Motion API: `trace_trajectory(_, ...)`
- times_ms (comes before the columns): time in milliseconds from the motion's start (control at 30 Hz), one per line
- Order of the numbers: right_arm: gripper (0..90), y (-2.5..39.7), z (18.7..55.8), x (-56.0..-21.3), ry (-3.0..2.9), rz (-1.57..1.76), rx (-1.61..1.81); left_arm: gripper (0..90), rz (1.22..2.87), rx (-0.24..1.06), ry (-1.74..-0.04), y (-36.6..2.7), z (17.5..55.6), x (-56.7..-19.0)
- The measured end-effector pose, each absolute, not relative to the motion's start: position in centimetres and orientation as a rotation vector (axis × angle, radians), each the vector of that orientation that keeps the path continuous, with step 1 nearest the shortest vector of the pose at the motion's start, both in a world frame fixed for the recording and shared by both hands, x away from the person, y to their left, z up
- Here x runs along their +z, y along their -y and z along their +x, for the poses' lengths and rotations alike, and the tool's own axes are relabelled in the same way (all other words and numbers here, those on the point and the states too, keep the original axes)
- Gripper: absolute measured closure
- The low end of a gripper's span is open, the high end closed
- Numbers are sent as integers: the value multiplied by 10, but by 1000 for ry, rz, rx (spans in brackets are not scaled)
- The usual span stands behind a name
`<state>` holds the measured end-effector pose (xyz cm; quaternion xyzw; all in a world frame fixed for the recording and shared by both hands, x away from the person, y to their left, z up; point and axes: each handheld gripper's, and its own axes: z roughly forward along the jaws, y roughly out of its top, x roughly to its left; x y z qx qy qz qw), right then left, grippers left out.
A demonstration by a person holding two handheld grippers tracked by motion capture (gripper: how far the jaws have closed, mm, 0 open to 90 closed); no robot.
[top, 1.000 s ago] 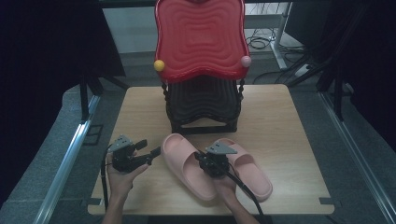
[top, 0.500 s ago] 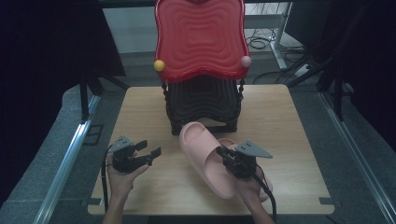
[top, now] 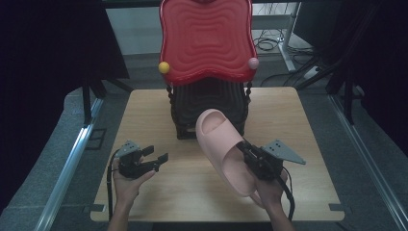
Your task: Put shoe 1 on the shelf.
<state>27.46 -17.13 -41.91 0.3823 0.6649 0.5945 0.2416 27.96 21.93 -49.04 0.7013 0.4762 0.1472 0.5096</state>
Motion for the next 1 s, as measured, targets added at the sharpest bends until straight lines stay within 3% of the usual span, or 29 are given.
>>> trace_trajectory(267, 843, 161, 283, -386, -1773, 1013, 1677, 266, 1715, 336, -1134, -213, 281, -493)
trace_trajectory(1000, 843, 87, 350, -300, -1636, 982, 1656, 267, 1704, 322, -1122, -213, 281, -493)
